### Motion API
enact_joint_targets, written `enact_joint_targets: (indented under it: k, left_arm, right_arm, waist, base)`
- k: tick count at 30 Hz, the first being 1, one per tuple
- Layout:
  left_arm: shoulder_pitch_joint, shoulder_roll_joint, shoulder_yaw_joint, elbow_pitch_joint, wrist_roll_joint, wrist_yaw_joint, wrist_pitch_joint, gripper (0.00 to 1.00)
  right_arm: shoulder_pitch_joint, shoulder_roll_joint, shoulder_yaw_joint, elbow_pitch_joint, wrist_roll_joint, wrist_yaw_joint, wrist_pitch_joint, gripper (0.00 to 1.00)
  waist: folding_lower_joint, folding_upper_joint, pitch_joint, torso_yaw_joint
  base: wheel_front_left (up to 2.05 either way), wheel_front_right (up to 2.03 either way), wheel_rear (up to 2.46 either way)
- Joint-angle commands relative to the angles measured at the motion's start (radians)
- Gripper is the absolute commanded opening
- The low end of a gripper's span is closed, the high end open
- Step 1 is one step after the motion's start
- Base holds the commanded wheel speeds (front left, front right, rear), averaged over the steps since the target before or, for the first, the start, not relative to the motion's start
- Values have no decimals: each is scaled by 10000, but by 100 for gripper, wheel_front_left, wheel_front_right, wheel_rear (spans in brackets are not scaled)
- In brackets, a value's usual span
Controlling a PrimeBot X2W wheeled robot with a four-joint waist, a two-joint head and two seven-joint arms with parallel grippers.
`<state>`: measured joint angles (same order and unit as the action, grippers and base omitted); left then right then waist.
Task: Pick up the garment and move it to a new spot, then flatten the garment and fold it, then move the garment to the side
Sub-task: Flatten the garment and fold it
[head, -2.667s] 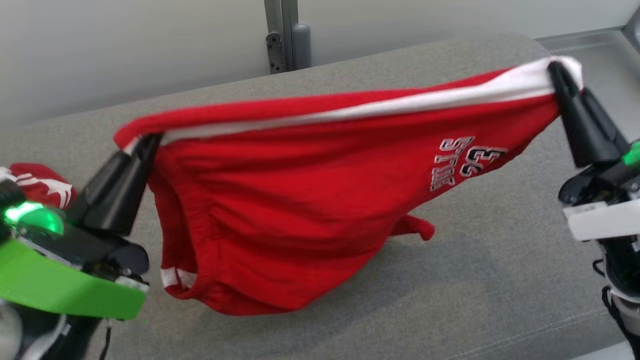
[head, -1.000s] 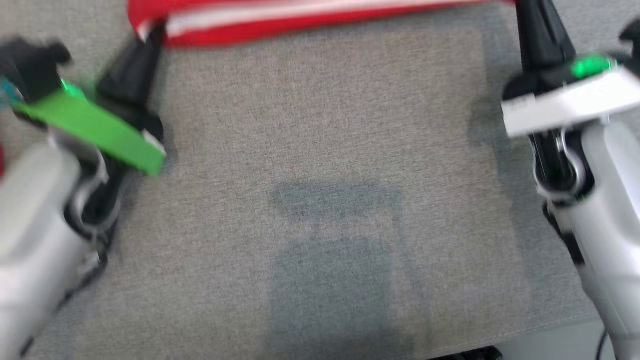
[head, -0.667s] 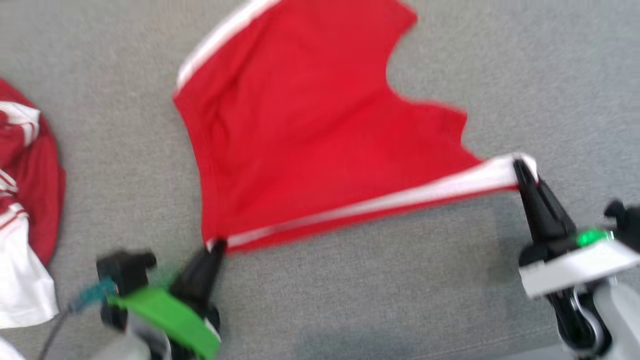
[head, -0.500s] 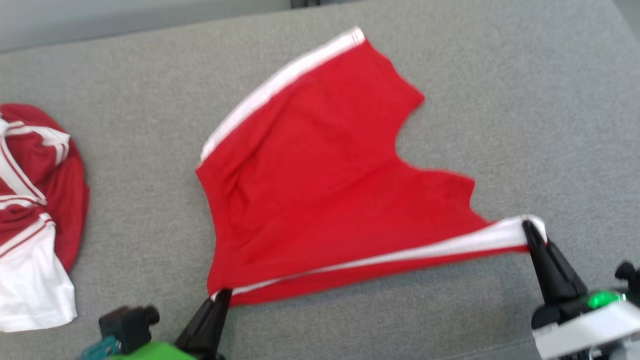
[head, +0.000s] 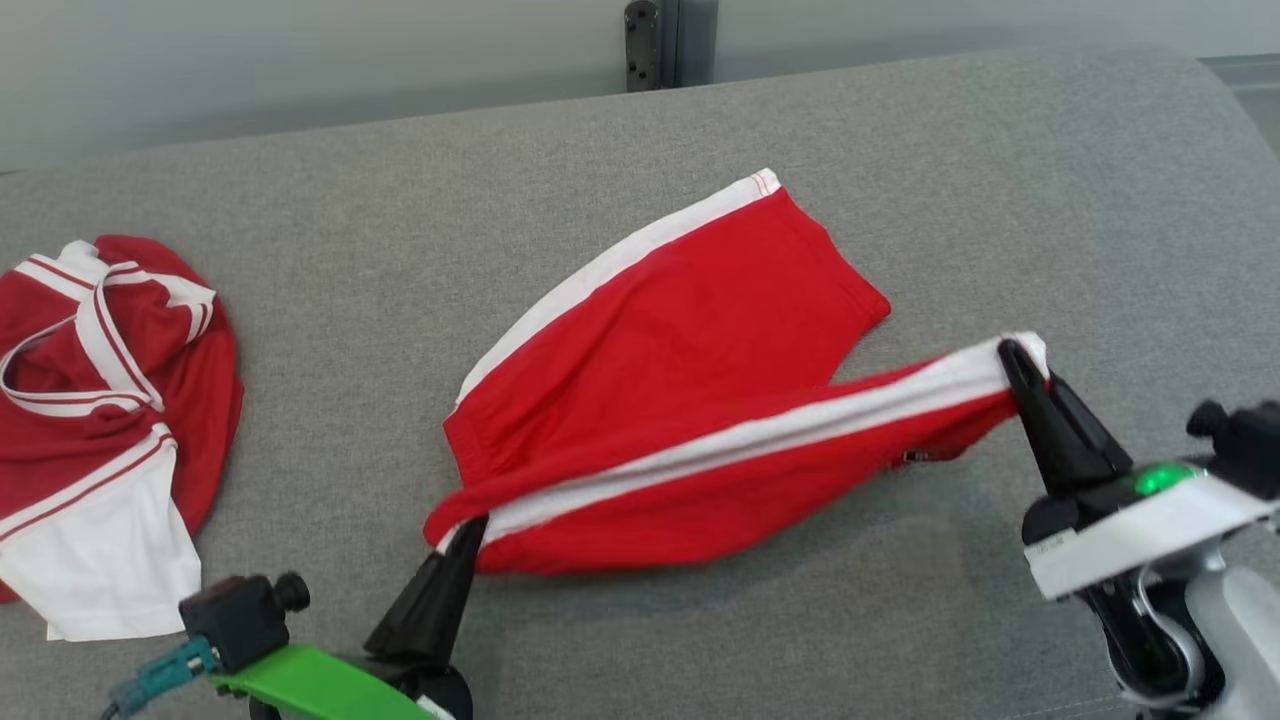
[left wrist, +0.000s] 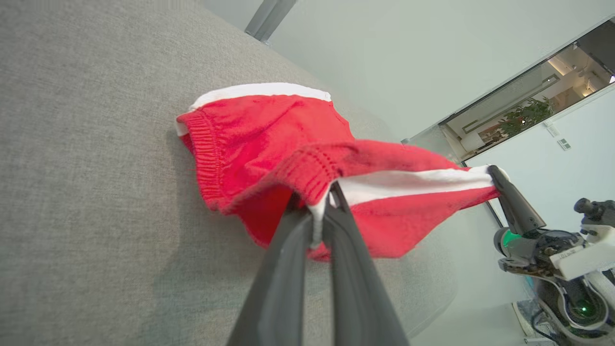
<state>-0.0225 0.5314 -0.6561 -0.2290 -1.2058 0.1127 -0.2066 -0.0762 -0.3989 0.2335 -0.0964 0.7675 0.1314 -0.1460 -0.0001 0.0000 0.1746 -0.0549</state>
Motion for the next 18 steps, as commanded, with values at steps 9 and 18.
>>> enact_joint_targets:
  k: [9, 18]
  left_arm:
    - [-2304, -456, 298, 1117, -742, -821, 1036, 0]
    - [-3908, -1183, 63, 2527, -765, -1148, 1713, 0]
  right_arm:
    - [-3881, -160, 613, 2626, 212, -9, 677, 0]
    - [-6310, -370, 1552, 4655, -13, -9, 1218, 0]
  waist:
    - [1, 0, 2039, 1249]
    - [1, 0, 2574, 1846]
  base:
    - [0, 0, 0]
    - [0, 0, 0]
